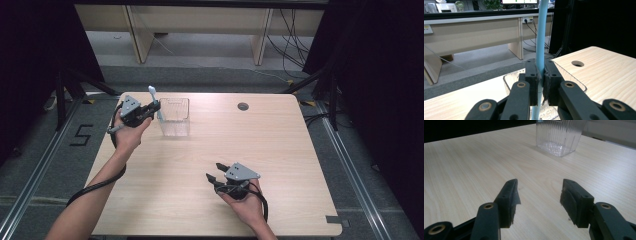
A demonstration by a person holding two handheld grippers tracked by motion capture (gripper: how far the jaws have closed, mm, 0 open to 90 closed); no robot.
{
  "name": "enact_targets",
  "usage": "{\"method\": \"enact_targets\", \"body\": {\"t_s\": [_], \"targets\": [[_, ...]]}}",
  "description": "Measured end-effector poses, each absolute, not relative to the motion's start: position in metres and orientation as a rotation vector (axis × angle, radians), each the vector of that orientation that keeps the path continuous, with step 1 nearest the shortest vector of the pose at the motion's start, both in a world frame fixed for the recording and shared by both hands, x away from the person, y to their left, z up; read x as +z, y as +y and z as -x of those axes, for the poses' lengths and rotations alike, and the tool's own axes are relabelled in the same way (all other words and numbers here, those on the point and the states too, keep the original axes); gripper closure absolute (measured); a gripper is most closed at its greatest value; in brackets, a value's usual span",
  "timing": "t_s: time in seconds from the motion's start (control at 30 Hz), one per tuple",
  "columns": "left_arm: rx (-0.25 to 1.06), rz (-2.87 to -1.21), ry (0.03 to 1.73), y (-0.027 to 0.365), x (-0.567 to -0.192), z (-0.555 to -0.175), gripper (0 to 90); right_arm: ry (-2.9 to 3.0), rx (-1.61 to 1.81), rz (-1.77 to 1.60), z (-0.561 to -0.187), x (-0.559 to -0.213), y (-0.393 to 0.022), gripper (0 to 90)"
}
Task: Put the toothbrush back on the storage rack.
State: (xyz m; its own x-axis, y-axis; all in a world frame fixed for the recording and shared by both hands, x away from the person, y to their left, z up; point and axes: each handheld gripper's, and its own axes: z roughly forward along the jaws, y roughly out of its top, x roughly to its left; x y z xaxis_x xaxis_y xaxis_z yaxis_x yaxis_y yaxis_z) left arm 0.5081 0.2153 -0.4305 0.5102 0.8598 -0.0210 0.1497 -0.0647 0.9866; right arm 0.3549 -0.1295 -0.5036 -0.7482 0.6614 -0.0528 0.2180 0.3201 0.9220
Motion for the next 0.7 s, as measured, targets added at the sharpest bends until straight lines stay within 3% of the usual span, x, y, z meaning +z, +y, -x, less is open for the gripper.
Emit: {"method": "enact_targets", "body": {"t_s": [0.7], "targets": [[0.712, -1.570, 0.937, 0.216, -0.445, -0.509, 82.9, 2.175, 1.419, -0.791, -0.354, -0.505, -0.128, 47.7]]}}
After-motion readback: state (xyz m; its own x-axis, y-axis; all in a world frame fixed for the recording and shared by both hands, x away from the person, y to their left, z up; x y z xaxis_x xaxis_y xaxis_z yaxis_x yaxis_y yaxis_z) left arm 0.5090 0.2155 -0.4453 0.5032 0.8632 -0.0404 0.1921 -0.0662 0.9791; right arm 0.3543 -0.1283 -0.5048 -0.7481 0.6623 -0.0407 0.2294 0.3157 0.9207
